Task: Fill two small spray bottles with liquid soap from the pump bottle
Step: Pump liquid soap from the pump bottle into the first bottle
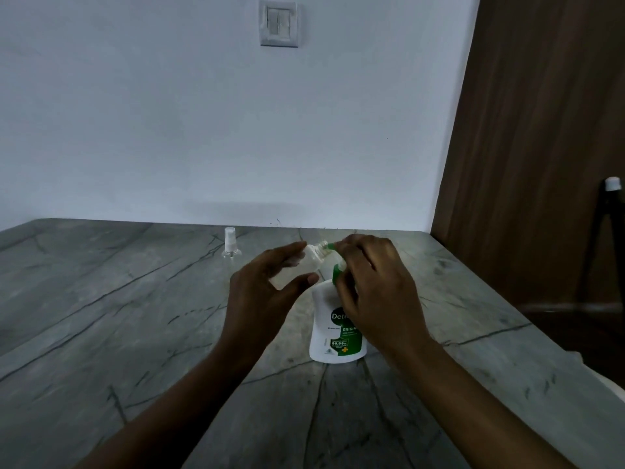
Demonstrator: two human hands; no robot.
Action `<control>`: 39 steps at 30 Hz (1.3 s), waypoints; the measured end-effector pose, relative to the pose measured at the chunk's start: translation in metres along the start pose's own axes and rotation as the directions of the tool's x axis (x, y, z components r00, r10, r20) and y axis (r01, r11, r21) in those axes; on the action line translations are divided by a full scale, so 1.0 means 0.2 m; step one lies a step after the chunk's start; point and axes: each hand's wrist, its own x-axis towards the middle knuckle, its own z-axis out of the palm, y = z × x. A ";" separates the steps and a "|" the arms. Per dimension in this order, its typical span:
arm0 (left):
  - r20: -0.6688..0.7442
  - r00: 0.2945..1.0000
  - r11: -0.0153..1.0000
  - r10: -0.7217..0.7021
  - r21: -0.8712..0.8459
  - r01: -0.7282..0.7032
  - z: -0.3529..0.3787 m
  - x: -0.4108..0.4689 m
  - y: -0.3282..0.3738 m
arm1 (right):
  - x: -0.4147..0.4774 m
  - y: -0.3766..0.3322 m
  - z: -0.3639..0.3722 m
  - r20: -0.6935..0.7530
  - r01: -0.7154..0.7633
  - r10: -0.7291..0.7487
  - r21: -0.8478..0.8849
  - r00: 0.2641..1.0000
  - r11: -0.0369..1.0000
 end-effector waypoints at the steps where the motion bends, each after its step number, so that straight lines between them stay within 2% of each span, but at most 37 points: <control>1: -0.007 1.000 1.000 0.004 0.009 -0.003 0.00 0.00 0.00 | -0.01 0.00 0.01 -0.011 0.017 -0.017 -0.014 1.000 1.000; 8: -0.018 0.999 0.992 0.046 0.121 -0.043 0.00 -0.01 -0.01 | -0.02 0.04 0.03 -0.023 0.149 -0.150 -0.055 0.988 0.987; 16: -0.002 0.997 0.987 0.077 0.142 -0.076 -0.01 -0.01 0.01 | -0.02 0.07 0.05 -0.057 0.219 -0.222 -0.061 0.973 0.974; 39: 0.013 0.993 0.978 0.121 0.168 -0.122 0.01 -0.02 0.00 | -0.04 0.03 0.08 -0.144 0.087 -0.078 0.055 0.986 0.995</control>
